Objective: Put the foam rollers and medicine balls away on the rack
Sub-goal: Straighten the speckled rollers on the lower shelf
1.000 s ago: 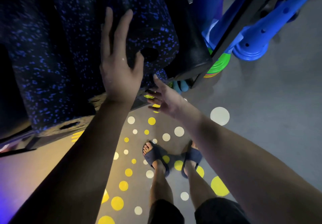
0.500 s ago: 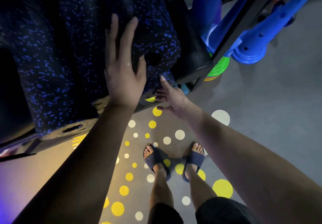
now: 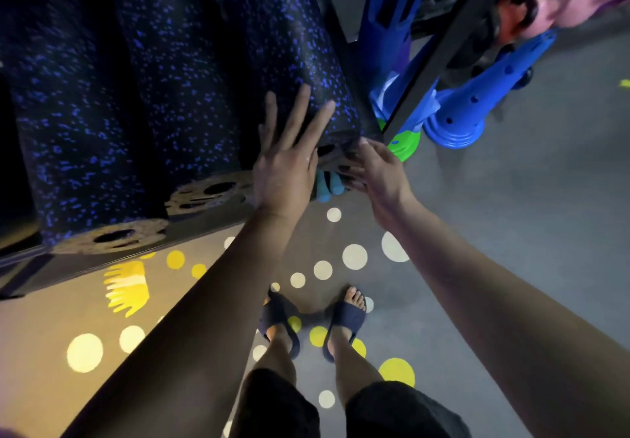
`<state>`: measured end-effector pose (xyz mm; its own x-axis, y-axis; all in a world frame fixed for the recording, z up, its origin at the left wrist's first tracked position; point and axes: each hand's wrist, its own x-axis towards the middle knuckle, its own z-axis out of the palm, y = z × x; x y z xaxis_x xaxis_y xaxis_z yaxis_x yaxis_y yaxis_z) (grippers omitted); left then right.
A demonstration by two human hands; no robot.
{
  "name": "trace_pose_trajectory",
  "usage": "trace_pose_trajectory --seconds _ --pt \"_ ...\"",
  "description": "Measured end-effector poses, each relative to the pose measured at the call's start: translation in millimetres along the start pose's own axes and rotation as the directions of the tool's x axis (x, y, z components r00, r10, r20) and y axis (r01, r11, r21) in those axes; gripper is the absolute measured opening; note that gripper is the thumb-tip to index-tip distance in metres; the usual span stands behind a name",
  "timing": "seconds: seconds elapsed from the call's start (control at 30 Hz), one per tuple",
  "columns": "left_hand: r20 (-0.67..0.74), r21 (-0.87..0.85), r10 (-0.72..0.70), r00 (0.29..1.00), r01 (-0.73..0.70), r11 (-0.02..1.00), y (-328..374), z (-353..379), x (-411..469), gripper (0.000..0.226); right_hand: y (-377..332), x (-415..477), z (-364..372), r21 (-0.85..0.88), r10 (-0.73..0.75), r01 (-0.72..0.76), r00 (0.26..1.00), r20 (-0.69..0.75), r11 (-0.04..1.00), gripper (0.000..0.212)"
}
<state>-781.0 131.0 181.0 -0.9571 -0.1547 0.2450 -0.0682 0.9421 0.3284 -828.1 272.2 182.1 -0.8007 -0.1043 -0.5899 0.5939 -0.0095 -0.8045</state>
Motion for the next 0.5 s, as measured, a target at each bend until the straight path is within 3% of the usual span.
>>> trace_pose_trajectory --seconds 0.13,0.23,0.33,0.43,0.5 --pt "0.037 -0.043 -0.001 0.999 0.002 0.999 2 -4 1 0.077 3 2 1 0.012 -0.003 0.003 1.0 -0.021 1.0 0.019" --pt "0.081 -0.152 0.029 0.996 -0.016 0.988 -9 -25 2 0.081 11 1 8 -0.021 -0.032 0.03 0.992 -0.121 0.999 0.023" --pt "-0.055 -0.01 0.012 0.998 -0.013 1.0 -34 -56 -9 0.069 21 -13 18 -0.206 -0.165 0.109 0.945 -0.281 0.972 0.03" --pt "-0.156 0.165 -0.118 0.981 0.143 0.976 -72 -86 -29 0.077 32 -38 31 -0.379 -0.328 0.24 0.926 -0.187 0.894 0.029" --pt "0.01 0.147 -0.249 0.968 0.245 0.958 -95 -95 -46 0.101 39 -52 43 -0.434 -0.376 0.314 0.924 -0.064 0.844 0.035"
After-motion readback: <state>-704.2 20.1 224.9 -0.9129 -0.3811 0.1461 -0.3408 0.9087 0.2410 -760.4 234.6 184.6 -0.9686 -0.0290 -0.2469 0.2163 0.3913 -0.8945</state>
